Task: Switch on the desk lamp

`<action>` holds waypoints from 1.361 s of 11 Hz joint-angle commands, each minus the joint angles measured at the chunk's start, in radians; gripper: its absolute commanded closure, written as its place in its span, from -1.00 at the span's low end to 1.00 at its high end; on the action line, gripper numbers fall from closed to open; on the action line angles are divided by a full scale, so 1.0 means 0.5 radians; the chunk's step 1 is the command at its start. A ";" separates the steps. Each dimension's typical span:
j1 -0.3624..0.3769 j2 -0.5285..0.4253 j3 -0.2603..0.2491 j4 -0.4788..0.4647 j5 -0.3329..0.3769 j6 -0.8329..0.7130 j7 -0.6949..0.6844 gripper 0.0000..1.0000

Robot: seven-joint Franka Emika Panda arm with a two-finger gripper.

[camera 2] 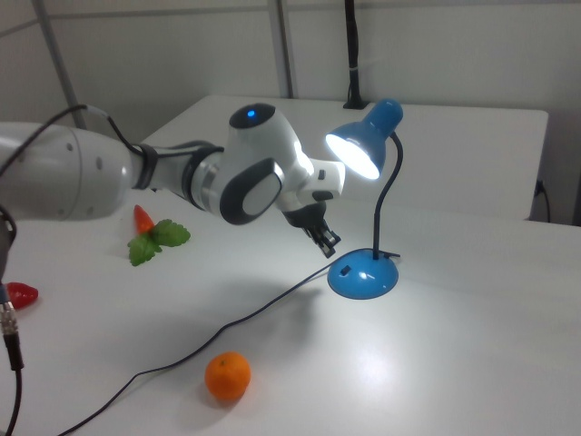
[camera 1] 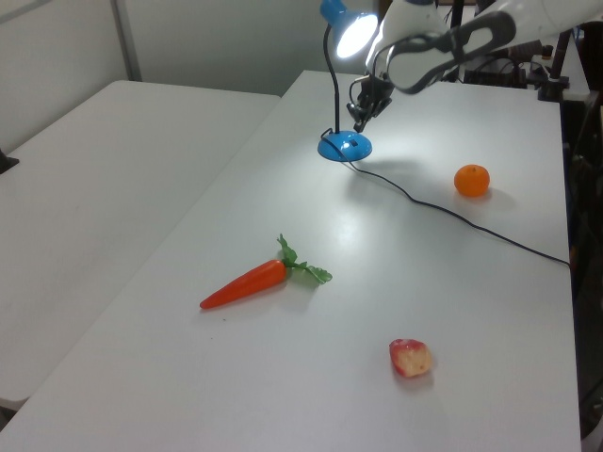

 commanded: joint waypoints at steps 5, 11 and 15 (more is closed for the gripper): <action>0.042 -0.578 -0.020 -0.051 -0.008 -1.344 -0.494 -0.20; 0.177 -0.845 -0.050 -0.064 -0.039 -1.753 -0.623 -1.00; 0.178 -0.965 -0.078 -0.085 -0.039 -1.900 -0.721 -1.00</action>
